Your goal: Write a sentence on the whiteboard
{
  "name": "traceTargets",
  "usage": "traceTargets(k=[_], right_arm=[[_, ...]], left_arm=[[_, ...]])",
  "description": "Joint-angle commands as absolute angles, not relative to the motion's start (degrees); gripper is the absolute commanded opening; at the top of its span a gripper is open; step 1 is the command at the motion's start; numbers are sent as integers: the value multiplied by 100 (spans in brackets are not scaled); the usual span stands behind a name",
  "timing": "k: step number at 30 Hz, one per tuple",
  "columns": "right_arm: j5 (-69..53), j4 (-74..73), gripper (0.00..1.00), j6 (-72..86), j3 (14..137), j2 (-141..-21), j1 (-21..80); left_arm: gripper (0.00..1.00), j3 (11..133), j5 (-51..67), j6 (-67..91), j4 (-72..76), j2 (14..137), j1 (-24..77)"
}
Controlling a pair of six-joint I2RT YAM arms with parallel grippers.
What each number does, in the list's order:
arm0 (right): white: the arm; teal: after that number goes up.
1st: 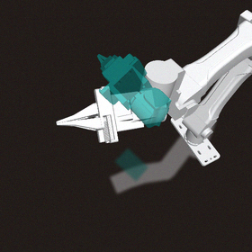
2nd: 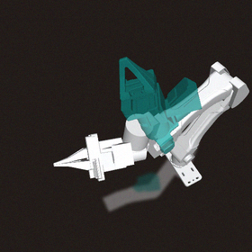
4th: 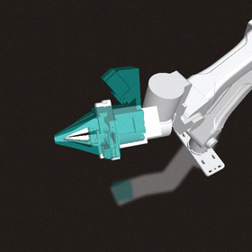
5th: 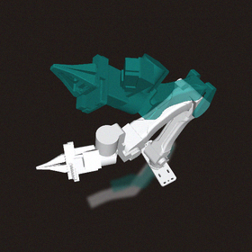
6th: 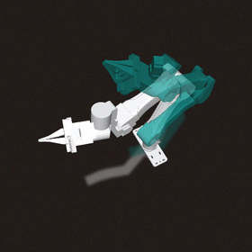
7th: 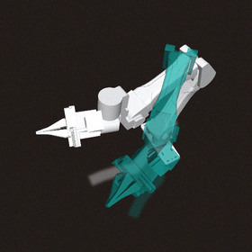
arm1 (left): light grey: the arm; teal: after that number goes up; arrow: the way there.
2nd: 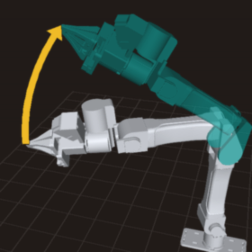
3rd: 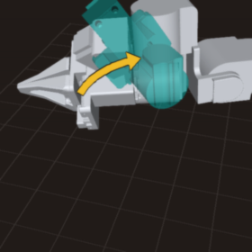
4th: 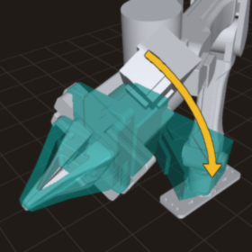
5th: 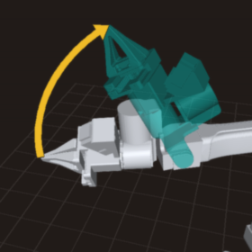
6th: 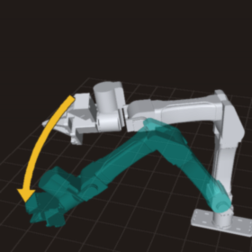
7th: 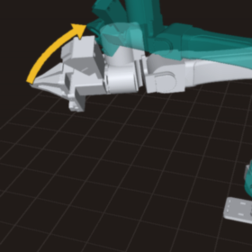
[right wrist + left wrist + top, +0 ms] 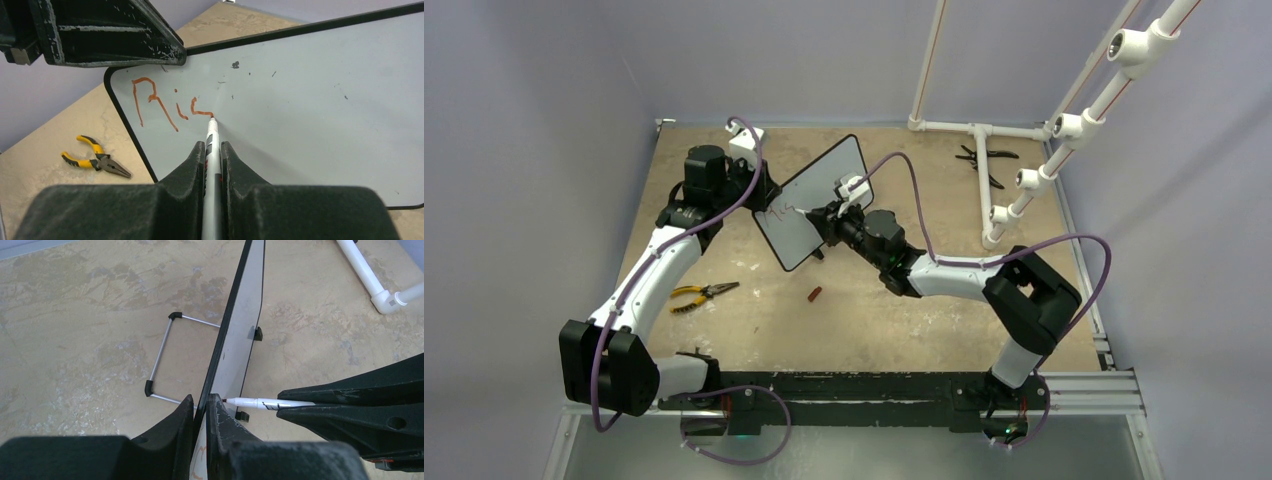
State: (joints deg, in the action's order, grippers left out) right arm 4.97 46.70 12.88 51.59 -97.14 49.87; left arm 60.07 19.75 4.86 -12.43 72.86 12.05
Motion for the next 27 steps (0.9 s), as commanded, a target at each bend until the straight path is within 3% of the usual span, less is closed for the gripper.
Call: traceTargets(k=[1,15,21,27], right_arm=[[456,4548,0,1359,5030,-9702,5031],[-102,5042,0,1379,4861,-9330,5098],[-110,4591,0,1396,4769,-8805,5093],[83,4075,0,1143,4641,-8246,5026]], left_arm=[[0,5924,1945,494,-1117,7176,1187],[0,5915,1981,504,-1097,7180,1187],[25,6051,2155,543,-1037,7333,1187],[33,6292,2620,618,-890,7677,1187]])
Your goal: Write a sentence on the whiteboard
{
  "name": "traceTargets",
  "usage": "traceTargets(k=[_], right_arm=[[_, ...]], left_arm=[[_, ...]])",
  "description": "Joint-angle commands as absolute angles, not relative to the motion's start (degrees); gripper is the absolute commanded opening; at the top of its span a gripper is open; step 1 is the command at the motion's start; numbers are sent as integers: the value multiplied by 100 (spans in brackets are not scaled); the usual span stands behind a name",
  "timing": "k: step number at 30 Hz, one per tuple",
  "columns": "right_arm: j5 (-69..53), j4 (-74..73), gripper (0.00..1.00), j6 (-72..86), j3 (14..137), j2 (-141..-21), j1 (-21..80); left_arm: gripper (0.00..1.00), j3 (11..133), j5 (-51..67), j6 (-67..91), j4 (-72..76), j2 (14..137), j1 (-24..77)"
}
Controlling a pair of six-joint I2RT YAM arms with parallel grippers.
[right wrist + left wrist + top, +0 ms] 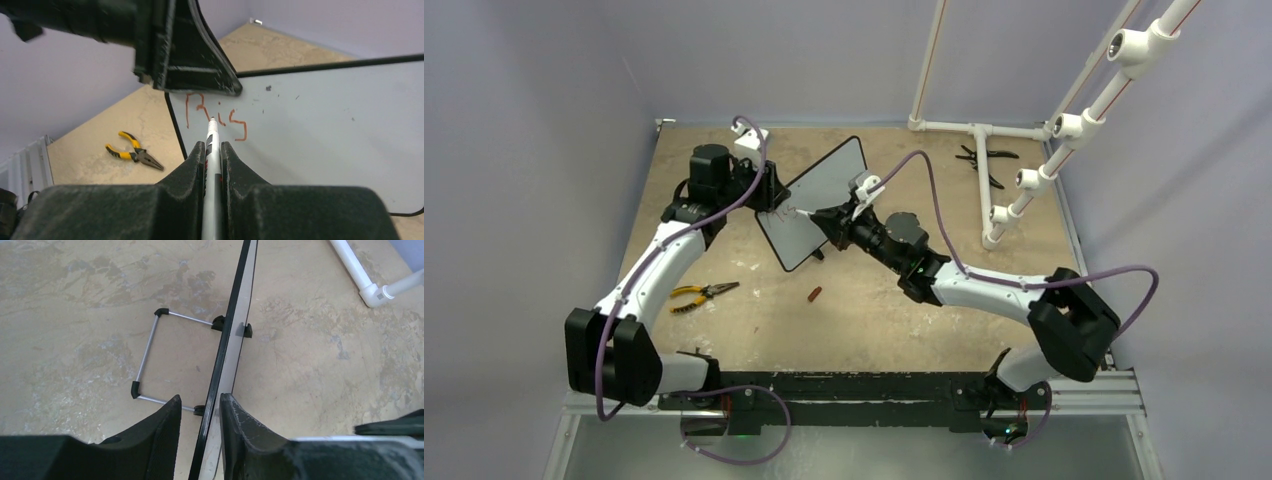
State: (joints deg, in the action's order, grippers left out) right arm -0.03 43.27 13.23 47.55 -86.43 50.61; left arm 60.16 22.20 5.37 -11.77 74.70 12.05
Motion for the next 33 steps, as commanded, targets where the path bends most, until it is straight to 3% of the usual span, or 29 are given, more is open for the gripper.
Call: traceTargets(k=[1,7,15,33], right_arm=[[106,4057,0,1143,4587,-8177,5005],[196,4083,0,1250,4285,-7815,4940],[335,3976,0,1283,4010,-7427,4931],[365,4194,0,802,3390,-6767,4931]], left_arm=[[33,6332,2678,628,-880,7741,1191],[30,6431,2969,731,-702,7973,1195],[1,6355,3854,429,-785,8148,1188],[0,6167,5755,164,-1047,8350,1229]])
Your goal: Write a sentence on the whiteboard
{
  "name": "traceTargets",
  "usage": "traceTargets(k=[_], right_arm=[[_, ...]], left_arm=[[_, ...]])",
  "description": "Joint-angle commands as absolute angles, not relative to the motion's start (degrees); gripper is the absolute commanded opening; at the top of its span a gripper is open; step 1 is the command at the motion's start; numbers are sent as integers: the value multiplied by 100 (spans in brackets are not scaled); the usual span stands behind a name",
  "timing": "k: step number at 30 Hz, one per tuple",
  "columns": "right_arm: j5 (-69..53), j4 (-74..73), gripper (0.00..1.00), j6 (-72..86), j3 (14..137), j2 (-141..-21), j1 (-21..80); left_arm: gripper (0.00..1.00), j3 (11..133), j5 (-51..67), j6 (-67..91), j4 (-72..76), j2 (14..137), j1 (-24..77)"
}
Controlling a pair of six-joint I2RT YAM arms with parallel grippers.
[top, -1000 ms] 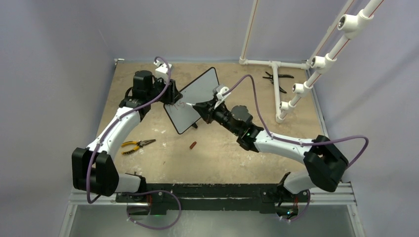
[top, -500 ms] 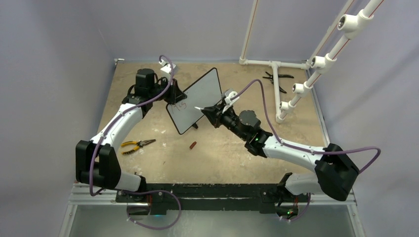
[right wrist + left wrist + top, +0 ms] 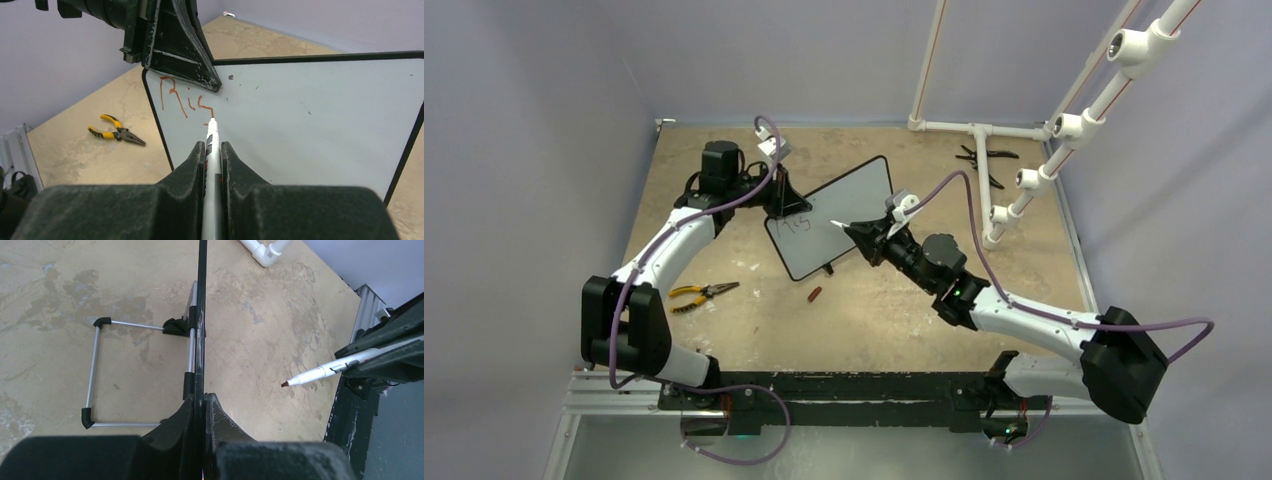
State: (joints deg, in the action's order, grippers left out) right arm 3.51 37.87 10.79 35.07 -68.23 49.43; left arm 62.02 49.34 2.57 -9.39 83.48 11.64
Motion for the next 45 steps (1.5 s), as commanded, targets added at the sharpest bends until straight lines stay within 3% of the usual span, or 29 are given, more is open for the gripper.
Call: traceTargets(k=[1,8,9,11,45], right_arm=[[337,4240,0,770,3385,-6798,4931],[181,4792,0,630,3372,-7133,4931],[158,4828,0,608,3408,-7213,4931],[77,4868,0,553,3489,-7373,4931],[753,4861,0,725,3847,-8125,4931]], left_arm=[[0,6165,5732,122,-1113,8354,1257],[0,6251,5302,-278,-1547,8558,1519],[0,6245,5255,-294,-1547,7754,1547],[0,6233,5164,-303,-1547,8548,1577],[0,6227,5041,-332,-1551,8446,1626]])
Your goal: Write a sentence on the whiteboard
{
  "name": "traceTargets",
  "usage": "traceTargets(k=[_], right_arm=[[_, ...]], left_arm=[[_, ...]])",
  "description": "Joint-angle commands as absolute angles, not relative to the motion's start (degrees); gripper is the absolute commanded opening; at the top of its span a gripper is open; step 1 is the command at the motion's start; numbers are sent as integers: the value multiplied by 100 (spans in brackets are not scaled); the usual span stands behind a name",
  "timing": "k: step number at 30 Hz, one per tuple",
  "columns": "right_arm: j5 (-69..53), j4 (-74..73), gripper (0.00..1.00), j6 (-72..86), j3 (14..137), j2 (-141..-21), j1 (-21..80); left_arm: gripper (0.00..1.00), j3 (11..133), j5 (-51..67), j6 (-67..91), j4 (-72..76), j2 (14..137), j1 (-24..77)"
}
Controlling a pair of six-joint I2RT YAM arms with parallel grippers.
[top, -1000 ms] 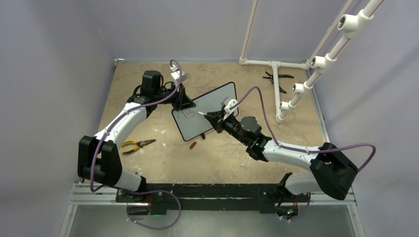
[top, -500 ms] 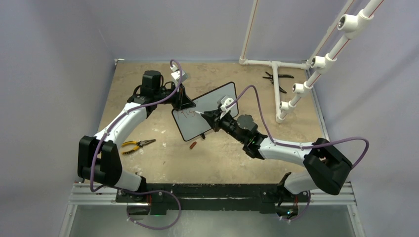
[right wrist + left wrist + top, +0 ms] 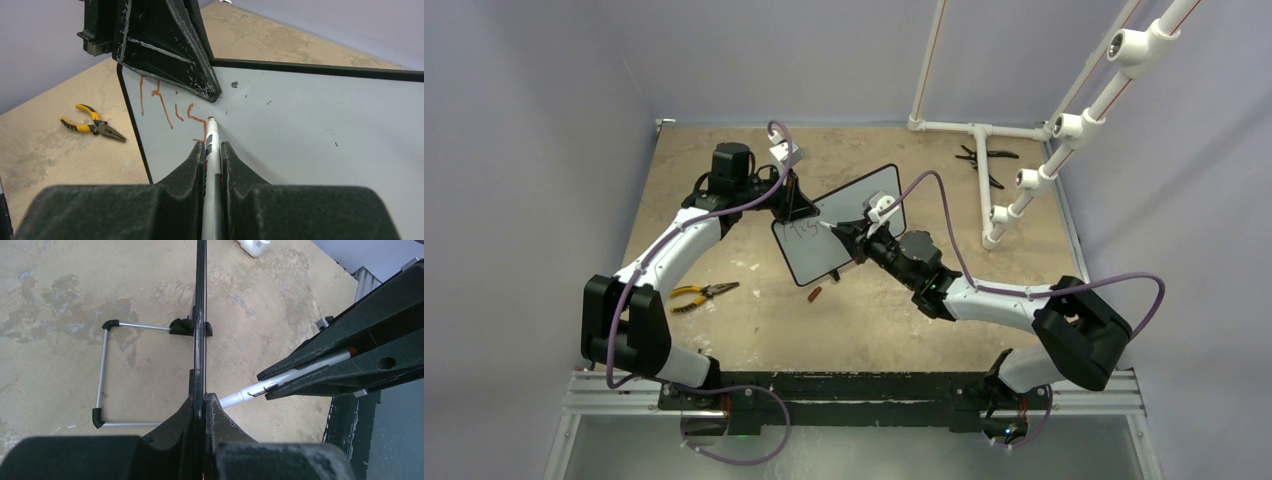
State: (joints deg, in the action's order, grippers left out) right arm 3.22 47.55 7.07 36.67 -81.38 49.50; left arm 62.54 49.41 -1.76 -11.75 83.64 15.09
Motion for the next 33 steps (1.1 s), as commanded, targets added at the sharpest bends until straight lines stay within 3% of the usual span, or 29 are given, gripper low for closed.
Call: traceTargets(k=[1,33], right_arm=[[772,4856,0,732,3829,-8114,4935],[191,4988,0,735,4115,-8184,4931]], left_arm=[[0,6223,5037,-334,-1547,8446,1626],[0,6223,5036,-334,-1547,8402,1626]])
